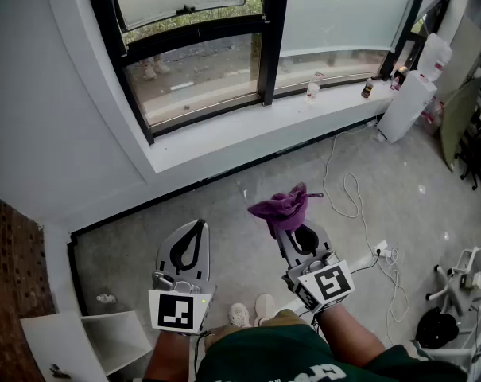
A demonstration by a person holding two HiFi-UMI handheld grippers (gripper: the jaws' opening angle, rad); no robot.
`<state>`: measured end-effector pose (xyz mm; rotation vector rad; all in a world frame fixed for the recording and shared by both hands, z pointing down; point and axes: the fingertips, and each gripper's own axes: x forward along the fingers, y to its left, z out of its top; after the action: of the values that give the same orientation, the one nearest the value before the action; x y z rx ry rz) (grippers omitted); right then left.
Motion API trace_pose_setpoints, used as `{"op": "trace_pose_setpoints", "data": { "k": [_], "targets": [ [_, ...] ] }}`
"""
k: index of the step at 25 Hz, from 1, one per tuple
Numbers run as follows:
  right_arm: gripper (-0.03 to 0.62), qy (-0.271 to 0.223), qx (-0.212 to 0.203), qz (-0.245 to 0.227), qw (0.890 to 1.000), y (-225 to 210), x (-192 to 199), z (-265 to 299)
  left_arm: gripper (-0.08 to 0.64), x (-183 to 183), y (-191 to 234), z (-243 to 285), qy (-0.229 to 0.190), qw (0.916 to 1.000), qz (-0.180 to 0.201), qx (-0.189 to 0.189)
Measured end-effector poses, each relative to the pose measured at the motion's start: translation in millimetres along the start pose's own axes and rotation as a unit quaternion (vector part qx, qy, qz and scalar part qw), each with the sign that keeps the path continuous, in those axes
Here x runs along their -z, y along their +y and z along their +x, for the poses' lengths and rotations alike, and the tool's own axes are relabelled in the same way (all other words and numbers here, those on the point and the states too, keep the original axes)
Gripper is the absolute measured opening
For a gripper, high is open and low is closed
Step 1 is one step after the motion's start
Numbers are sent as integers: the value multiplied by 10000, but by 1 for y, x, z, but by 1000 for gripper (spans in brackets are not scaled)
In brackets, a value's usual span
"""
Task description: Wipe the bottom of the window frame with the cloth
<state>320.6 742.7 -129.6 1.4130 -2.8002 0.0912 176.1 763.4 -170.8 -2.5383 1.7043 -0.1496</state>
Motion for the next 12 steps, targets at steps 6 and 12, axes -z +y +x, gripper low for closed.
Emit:
{"op": "trace_pose_setpoints", "data": {
  "k": [6, 12],
  "targets": [
    [67, 27, -12, 29, 10000, 0, 0, 0, 9, 1, -2, 5, 9, 9999, -105, 11],
    [67, 56, 18, 14, 10000, -5, 11, -1, 9, 16, -3, 9, 32, 9998, -175, 30]
  ]
}}
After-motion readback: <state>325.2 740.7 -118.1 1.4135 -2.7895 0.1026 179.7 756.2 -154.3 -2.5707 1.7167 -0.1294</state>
